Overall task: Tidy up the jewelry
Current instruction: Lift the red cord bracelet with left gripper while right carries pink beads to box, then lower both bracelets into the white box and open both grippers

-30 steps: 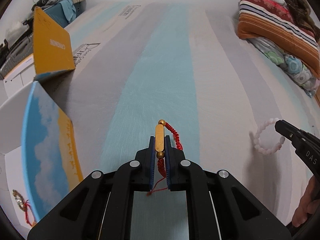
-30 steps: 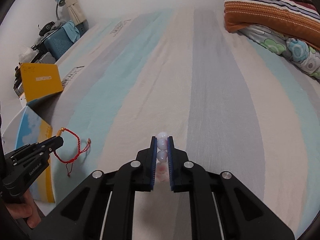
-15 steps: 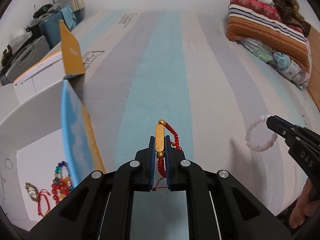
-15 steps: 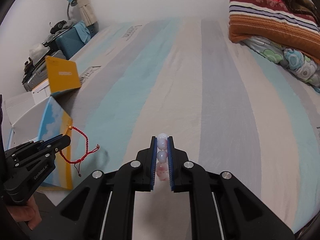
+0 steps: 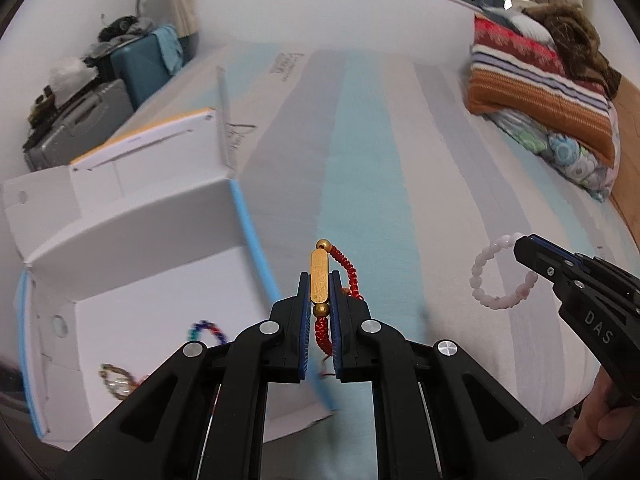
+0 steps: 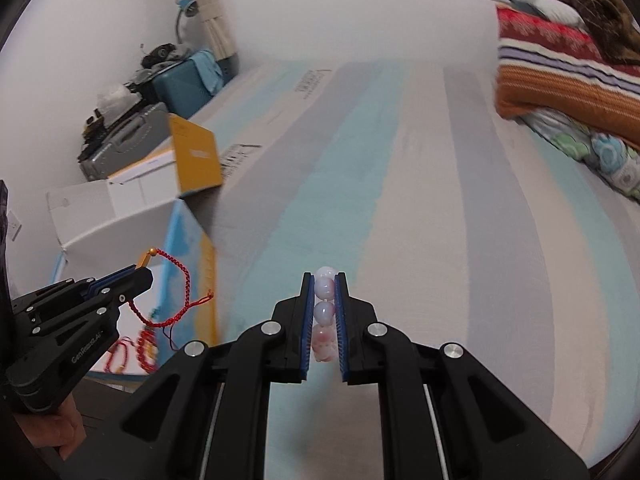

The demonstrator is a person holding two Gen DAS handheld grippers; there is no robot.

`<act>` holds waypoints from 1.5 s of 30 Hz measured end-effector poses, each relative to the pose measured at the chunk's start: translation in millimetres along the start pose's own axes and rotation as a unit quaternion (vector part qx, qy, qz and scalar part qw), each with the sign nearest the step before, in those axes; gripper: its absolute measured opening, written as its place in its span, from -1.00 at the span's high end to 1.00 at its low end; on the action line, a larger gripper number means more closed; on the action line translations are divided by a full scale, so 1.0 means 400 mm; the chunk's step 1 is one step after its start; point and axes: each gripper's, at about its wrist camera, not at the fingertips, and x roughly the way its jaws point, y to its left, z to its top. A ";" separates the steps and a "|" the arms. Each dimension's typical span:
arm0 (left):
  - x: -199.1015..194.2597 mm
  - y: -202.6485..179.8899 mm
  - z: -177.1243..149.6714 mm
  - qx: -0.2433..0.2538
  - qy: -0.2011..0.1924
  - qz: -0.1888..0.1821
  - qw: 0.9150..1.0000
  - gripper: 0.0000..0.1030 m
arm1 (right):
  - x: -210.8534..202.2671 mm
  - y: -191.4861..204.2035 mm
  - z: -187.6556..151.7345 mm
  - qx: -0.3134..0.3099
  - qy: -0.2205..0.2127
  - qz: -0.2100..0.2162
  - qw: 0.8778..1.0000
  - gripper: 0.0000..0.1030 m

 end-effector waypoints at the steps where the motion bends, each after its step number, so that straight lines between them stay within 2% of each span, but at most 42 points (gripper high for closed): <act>1: -0.012 0.020 0.002 -0.002 -0.003 0.003 1.000 0.84 | -0.001 0.022 0.008 -0.004 -0.002 0.003 1.000 0.82; 13: -0.073 0.330 -0.035 -0.065 -0.002 0.058 0.996 0.84 | 0.024 0.327 0.051 -0.065 -0.012 0.064 0.996 0.82; 18: -0.076 0.450 -0.079 -0.092 0.011 0.075 0.993 0.84 | 0.071 0.457 0.032 -0.096 0.009 0.084 0.992 0.82; 22: -0.054 0.523 -0.120 -0.112 0.029 0.082 0.990 0.84 | 0.116 0.524 0.001 -0.112 0.033 0.092 0.989 0.82; 32: 0.023 0.597 -0.196 -0.131 0.079 0.085 0.985 0.84 | 0.240 0.598 -0.072 -0.125 0.093 0.087 0.984 0.82; 40: 0.039 0.611 -0.204 -0.130 0.086 0.088 0.984 0.80 | 0.281 0.612 -0.087 -0.121 0.114 0.079 0.983 0.76; 41: 0.034 0.609 -0.204 -0.129 0.085 0.090 0.984 0.79 | 0.276 0.614 -0.086 -0.121 0.113 0.080 0.983 0.71; 42: 0.025 0.609 -0.200 -0.130 0.082 0.089 0.984 0.79 | 0.271 0.615 -0.086 -0.121 0.110 0.080 0.983 0.48; 43: 0.015 0.609 -0.196 -0.132 0.078 0.087 0.984 0.69 | 0.254 0.615 -0.082 -0.121 0.101 0.077 0.984 0.18; 44: -0.001 0.607 -0.192 -0.133 0.073 0.089 0.984 0.57 | 0.242 0.612 -0.079 -0.120 0.093 0.077 0.985 0.06; 45: -0.014 0.602 -0.187 -0.133 0.066 0.093 0.985 0.26 | 0.219 0.608 -0.073 -0.118 0.080 0.078 0.987 -0.13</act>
